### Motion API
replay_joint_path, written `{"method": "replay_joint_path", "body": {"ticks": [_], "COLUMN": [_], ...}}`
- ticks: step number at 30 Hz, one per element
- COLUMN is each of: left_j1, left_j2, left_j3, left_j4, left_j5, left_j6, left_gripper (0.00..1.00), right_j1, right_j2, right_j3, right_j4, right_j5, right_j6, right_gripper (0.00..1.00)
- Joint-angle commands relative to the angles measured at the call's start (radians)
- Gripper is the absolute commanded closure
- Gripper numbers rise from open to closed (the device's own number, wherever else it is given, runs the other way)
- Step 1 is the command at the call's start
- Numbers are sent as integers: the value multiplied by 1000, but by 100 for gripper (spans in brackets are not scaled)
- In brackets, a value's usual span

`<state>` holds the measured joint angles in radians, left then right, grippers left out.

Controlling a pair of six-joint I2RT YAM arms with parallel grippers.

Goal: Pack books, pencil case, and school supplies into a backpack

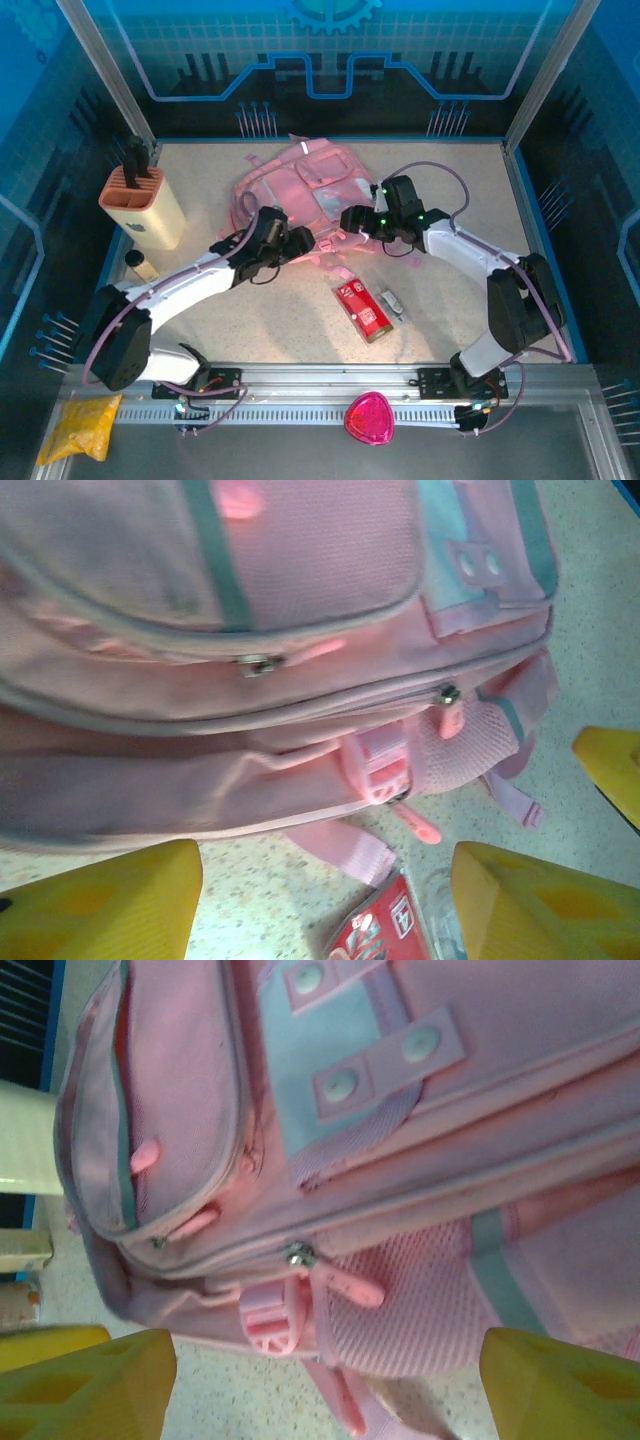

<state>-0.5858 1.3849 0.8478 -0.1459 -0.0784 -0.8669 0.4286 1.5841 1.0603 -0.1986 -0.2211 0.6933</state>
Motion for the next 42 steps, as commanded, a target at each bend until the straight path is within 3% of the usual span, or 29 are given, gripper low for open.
{"method": "replay_joint_path", "body": {"ticks": [1,8,12,26,32,35,42], "left_j1": [-54,-88,-89,-88,-98,-134,-177], "left_j2": [50,143,161,204,199,177,236], "left_j3": [79,169,178,245,264,222,190], "left_j4": [-9,-53,-76,-198,-236,-153,-92], "left_j5": [-82,-143,-185,-284,-256,-209,-161], "left_j6": [32,51,61,85,51,23,-47], "left_gripper": [30,23,19,1,1,5,26], "right_j1": [-35,-42,-25,-8,-10,-14,-18], "right_j2": [63,168,167,308,327,322,314], "right_j3": [68,153,146,239,244,236,228], "right_j4": [-61,-90,-91,-74,-27,-2,38], "right_j5": [-4,-11,35,18,26,48,46], "right_j6": [78,150,188,249,269,279,290], "right_gripper": [20,29,28,35,39,48,76]}}
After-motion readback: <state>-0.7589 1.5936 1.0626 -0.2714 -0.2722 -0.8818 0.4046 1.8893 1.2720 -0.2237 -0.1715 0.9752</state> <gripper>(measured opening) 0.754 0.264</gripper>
